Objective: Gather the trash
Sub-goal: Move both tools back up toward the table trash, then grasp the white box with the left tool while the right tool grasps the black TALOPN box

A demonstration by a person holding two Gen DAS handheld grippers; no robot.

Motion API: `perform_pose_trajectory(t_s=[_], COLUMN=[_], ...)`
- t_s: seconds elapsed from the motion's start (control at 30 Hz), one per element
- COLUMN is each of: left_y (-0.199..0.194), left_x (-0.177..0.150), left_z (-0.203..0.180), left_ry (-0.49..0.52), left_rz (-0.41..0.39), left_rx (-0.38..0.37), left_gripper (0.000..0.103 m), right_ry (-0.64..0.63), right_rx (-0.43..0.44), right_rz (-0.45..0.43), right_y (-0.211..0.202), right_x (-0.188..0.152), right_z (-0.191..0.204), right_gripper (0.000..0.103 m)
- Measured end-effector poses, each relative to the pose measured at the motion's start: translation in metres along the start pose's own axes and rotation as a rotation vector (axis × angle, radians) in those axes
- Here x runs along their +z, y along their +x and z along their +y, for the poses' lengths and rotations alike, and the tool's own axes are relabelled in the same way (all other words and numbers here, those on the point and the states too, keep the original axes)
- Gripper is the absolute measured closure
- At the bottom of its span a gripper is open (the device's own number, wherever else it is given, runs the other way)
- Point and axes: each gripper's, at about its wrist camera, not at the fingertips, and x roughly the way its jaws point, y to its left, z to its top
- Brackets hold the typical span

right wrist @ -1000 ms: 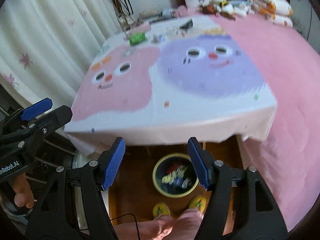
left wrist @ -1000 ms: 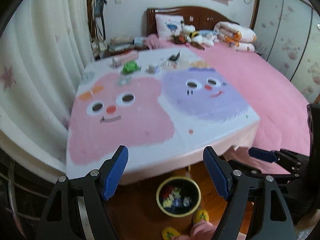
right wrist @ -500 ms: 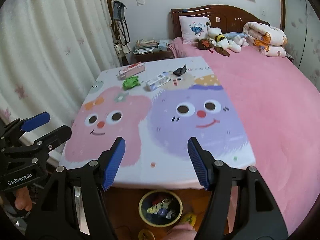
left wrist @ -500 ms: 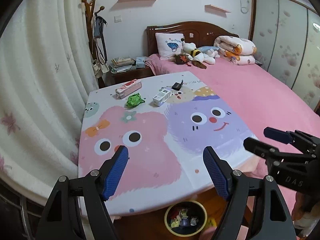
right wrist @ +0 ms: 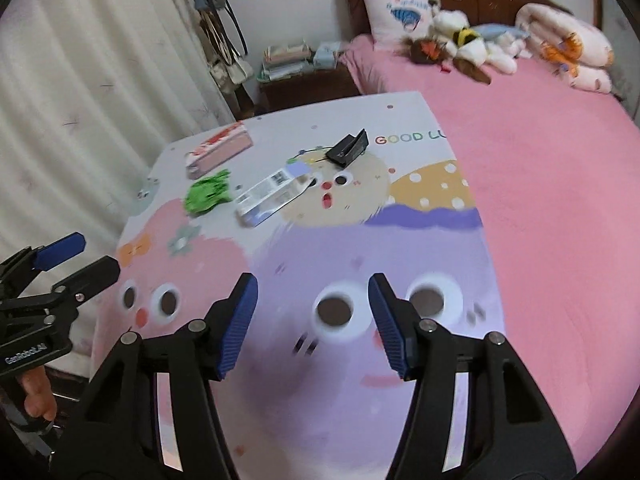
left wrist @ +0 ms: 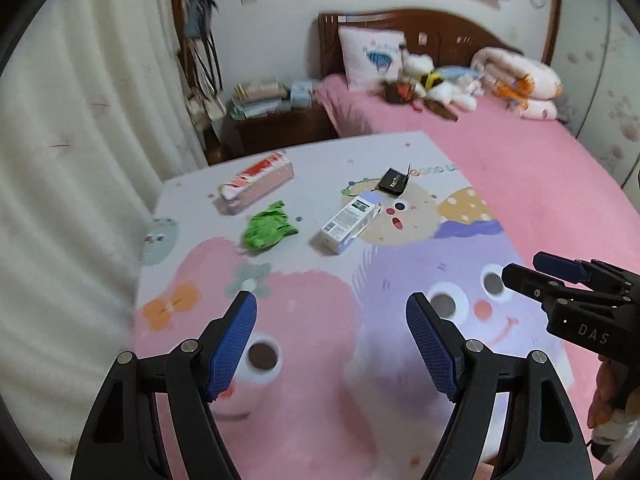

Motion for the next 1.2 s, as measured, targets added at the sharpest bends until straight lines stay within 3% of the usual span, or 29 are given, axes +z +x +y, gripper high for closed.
perform_pose_trajectory(t_s=[0.23,0.4,0.57,0.77,0.83,0.87,1.0,1.07,1.2], left_y=[0.153,0.235,0.285,0.316,0.325,0.329,0.331,0.329,0.314], left_x=[0.075,0.092,0.096,0.102,0.102,0.102,0.102,0.101,0.098], left_z=[-0.026,-0.031,-0.031,-0.035,-0.033,-0.032,-0.029,-0.028,-0.027], left_ry=[0.025,0.013,0.009,0.011,-0.015,-0.032,-0.08,-0.097,-0.137], left_rz=[0.161,0.269,0.342,0.378,0.397,0.404,0.385,0.371,0.337], left_rx=[0.075,0.085,0.083,0.07,0.063,0.056,0.069,0.079,0.099], left_gripper=[0.024,0.024,0.029,0.044,0.063,0.065,0.066,0.067,0.067], right_ry=[-0.001,0.028,0.045,0.073,0.091,0.093,0.075,0.091,0.119], right_rx=[0.044,0.063,0.08,0.045,0.038,0.035,0.031,0.043,0.094], right_rz=[0.09,0.119,0.147,0.2,0.221,0.227,0.226,0.217,0.187], right_y=[0.106,0.162,0.207,0.254,0.264,0.268,0.274,0.272,0.252], right_x=[0.076,0.112,0.141,0.156,0.154,0.153,0.147,0.144,0.133], right_z=[-0.06,-0.077,-0.075,-0.07,-0.071,-0.071,-0.071,-0.075,-0.082], right_gripper=[0.048,0.048,0.048,0.05,0.054,0.061,0.095,0.101,0.102])
